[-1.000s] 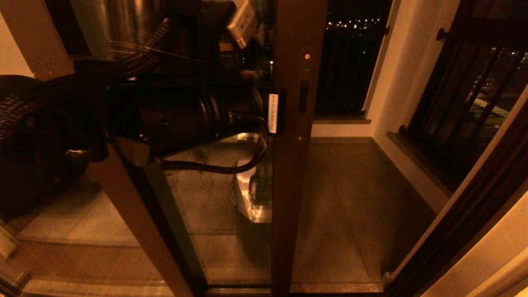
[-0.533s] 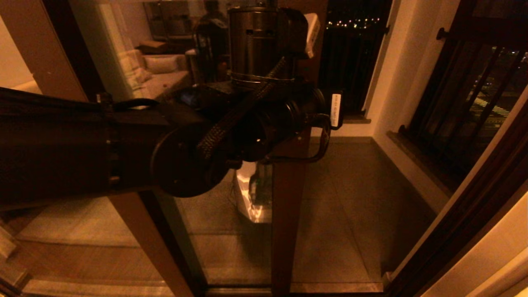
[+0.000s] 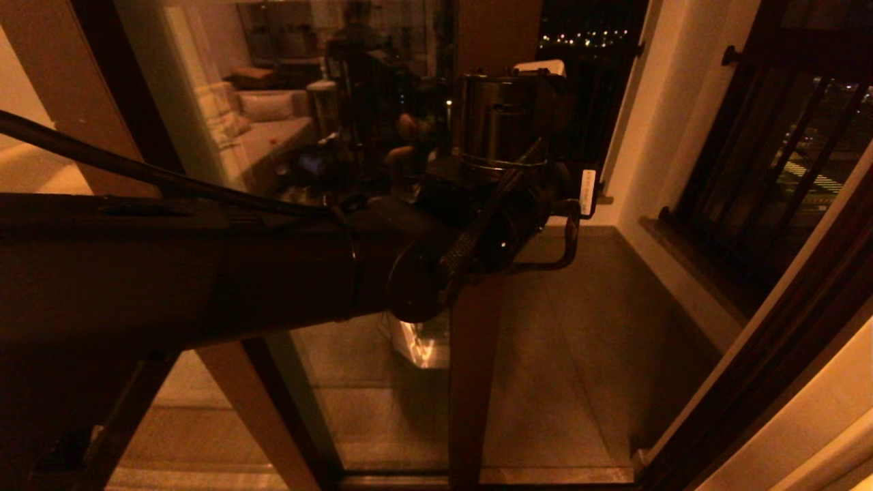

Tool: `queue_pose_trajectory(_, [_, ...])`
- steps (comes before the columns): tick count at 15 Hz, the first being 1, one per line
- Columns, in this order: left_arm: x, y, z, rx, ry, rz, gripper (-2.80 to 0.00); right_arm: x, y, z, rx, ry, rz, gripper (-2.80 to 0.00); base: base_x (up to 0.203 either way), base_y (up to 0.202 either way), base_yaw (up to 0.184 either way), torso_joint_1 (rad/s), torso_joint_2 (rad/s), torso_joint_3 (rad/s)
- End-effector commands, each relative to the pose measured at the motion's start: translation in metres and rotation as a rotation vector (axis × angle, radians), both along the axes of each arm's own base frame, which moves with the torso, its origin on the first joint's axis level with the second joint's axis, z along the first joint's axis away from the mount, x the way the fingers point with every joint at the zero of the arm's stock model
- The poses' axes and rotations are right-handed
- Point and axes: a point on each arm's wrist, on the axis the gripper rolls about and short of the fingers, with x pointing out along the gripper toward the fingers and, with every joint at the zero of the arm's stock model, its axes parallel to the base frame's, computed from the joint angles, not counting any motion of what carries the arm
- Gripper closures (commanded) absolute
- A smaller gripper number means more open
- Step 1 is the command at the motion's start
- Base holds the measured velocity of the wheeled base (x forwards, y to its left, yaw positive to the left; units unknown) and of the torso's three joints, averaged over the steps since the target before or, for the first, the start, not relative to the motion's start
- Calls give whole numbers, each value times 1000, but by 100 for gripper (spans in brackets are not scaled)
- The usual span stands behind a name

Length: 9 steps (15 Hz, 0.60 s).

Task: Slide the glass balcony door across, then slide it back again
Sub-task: Open the slid door

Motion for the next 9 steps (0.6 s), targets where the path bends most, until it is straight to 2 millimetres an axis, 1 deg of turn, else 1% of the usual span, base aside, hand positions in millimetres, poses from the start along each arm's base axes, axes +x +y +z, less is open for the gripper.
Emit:
queue_pose_trajectory(1, [11, -12, -15, 10, 9, 45, 0, 0, 0, 0, -1, 1, 1, 0, 0, 0, 0, 0, 0, 0])
queue_pose_trajectory(6, [16, -12, -20, 75, -19, 131, 0, 0, 0, 0, -1, 1, 1, 0, 0, 0, 0, 0, 0, 0])
queue_pose_trajectory(9, [23, -5, -20, 74, -17, 174, 0, 0, 0, 0, -1, 1, 1, 0, 0, 0, 0, 0, 0, 0])
